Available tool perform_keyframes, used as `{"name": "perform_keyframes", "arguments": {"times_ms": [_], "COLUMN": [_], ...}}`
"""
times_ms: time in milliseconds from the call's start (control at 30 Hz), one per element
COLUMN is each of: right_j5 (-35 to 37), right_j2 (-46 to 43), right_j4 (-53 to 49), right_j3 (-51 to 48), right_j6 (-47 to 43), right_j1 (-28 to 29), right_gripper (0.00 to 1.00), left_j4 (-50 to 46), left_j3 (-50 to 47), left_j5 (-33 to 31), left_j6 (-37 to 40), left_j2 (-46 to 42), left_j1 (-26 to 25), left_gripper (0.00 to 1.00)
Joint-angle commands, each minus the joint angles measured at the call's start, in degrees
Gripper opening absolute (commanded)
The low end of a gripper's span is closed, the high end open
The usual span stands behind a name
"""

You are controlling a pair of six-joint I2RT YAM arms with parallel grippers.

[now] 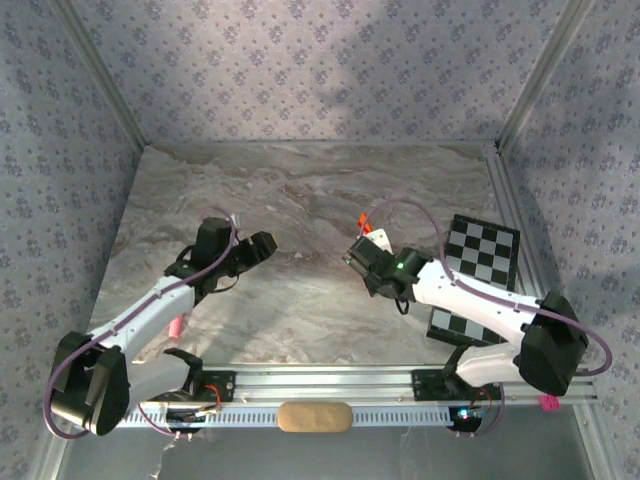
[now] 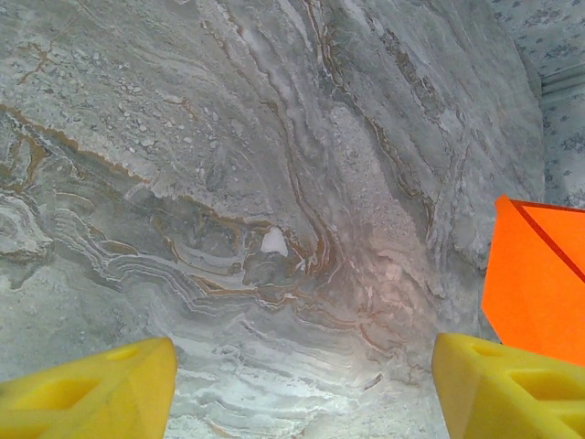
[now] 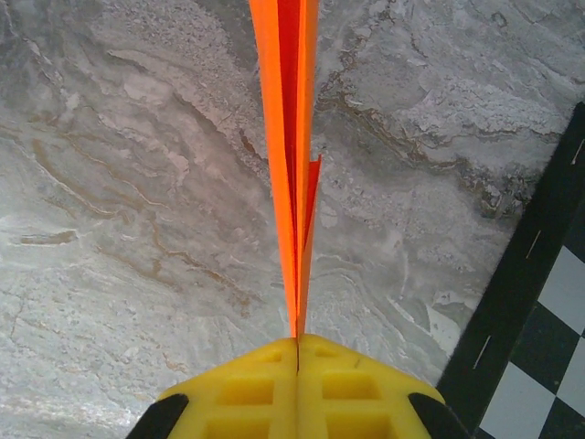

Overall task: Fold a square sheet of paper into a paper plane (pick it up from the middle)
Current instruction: Turn over the paper at the center of the table.

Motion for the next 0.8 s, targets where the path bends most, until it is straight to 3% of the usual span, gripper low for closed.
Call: {"name": "perform_keyframes", "arguments": {"times_ms": [0,367,767], "right_j5": [2.67,8.8,11.78], "right_j2": [2.02,9.52,21.23], "right_j4": [-3.52,-9.43,-15.46], "right_j3": [2.15,4.69,12.99], "right_j6": [-1.16,5.63,8.83], "right_j1": [1.21,4.05,7.7], "right_gripper": [0.0,0.0,0.0], "left_j4": [0.09,-2.8,-1.27], "left_j3": [2.17,0.77,2.67], "left_j5": [1.35,2.61,5.64], "left_j6": [-0.12,2.54,3.2], "left_j2": [-0.83,-4.22,-0.94], "left_j1": [0.41,1.08,1.2], "left_gripper": [0.74,0.75,0.76]}}
